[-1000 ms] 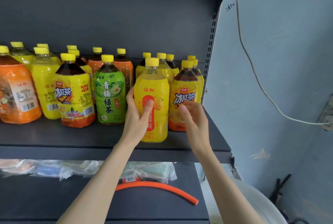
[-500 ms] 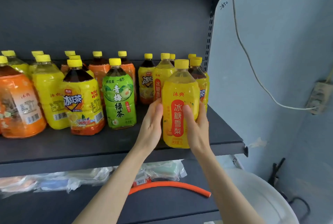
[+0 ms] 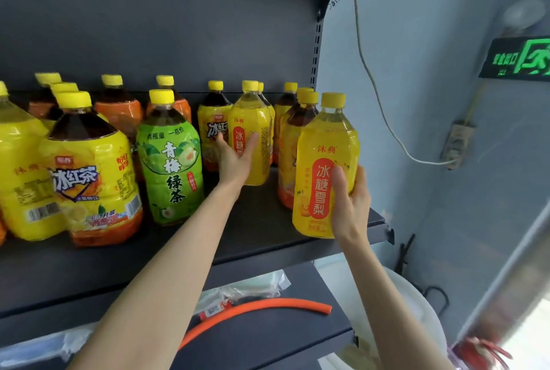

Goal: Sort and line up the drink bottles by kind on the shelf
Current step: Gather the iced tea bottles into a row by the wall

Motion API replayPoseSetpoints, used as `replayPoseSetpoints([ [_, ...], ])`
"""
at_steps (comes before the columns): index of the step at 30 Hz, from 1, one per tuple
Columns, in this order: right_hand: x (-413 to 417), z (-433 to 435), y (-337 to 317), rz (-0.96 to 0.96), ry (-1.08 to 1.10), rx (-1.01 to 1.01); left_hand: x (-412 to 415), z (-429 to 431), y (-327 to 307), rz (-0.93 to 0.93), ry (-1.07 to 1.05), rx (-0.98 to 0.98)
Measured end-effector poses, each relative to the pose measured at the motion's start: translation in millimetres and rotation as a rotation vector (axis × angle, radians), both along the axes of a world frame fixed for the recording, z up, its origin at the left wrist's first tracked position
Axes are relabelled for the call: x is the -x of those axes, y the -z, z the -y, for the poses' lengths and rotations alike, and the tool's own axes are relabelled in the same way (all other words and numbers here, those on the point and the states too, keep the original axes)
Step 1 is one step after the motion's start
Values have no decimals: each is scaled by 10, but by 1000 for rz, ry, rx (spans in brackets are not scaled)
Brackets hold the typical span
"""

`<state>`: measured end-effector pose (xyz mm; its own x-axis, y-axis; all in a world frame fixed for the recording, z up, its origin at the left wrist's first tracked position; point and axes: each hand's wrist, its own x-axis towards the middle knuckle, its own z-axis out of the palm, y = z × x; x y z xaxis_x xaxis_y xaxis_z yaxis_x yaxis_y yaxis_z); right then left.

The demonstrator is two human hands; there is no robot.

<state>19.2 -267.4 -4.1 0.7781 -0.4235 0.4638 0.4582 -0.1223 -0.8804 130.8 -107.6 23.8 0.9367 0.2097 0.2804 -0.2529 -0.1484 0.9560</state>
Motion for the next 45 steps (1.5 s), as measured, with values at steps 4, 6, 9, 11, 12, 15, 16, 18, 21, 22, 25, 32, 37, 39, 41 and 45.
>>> replayPoseSetpoints([
  [4, -45, 28, 19, -9, 10, 6, -175, -16, 18, -34, 0, 97],
  [6, -64, 41, 14, -10, 10, 5, -231, -66, 45, -60, 9, 98],
  [9, -81, 43, 10, -12, 10, 8, -270, -108, 60, -92, 26, 31],
  [11, -81, 45, 20, -6, -6, 3, -263, -88, 63, -81, 43, 17],
  [12, -80, 47, 26, 0, -12, 4, -283, -78, 76, -71, 46, 23],
  [15, -77, 49, 16, 3, -17, 18, -257, -72, 54, -70, 62, 11],
  [16, -76, 48, 10, 4, -19, 20, -260, -84, 43, -65, 58, 2],
  [18, -75, 53, 9, -3, -29, 18, -228, -114, 30, -66, 49, -20],
  [21, -70, 61, 13, -8, -41, 11, -48, -132, 34, -36, 48, -78],
  [22, -71, 67, 17, -7, -45, 9, 12, -140, 61, -23, 44, -113],
  [25, -67, 73, 21, -5, -62, 7, 280, -155, 124, 5, 30, -160],
  [32, -68, 74, 21, -30, -89, -22, 716, -51, 199, 28, 81, 138],
  [37, -14, 62, -3, -54, -109, -41, 875, -5, 185, 85, 55, 118],
  [39, 39, 50, -20, -51, -110, -38, 996, -4, 178, 117, 60, 126],
  [41, 116, 37, -16, -37, -113, -38, 1149, -15, 199, 152, 56, 149],
  [45, 333, -23, 42, 3, -138, -67, 1527, -113, 233, 237, 4, 140],
])
